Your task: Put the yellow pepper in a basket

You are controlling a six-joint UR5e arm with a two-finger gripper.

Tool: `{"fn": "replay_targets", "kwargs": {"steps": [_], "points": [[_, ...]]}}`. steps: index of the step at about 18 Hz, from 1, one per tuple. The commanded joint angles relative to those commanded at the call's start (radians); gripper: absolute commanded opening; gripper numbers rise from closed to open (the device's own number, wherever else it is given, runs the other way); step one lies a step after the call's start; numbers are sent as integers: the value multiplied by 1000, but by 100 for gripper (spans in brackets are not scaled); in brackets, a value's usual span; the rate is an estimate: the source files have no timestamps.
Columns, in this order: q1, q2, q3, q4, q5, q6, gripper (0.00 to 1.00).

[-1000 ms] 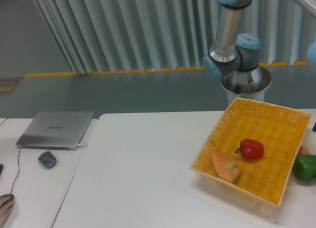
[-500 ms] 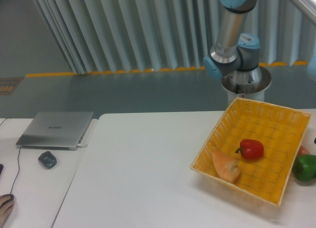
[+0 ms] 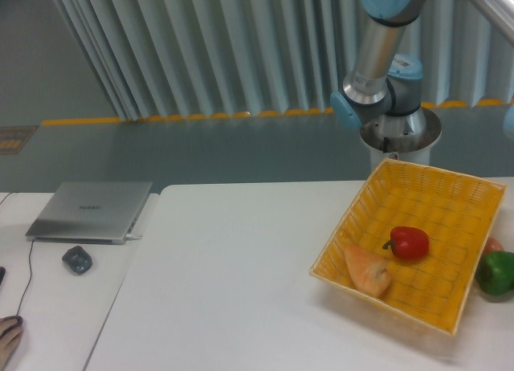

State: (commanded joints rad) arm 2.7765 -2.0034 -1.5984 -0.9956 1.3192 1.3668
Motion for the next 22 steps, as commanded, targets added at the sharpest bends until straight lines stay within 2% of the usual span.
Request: {"fn": "replay_targets", "kwargs": {"steps": [10, 15, 19, 22], "points": [[-8, -6, 0, 17, 32, 2, 99], [-9, -12, 0, 20, 38, 2, 77], [-9, -14, 3, 20, 38, 3, 45], [-3, -6, 18, 18, 38, 6, 43]]}}
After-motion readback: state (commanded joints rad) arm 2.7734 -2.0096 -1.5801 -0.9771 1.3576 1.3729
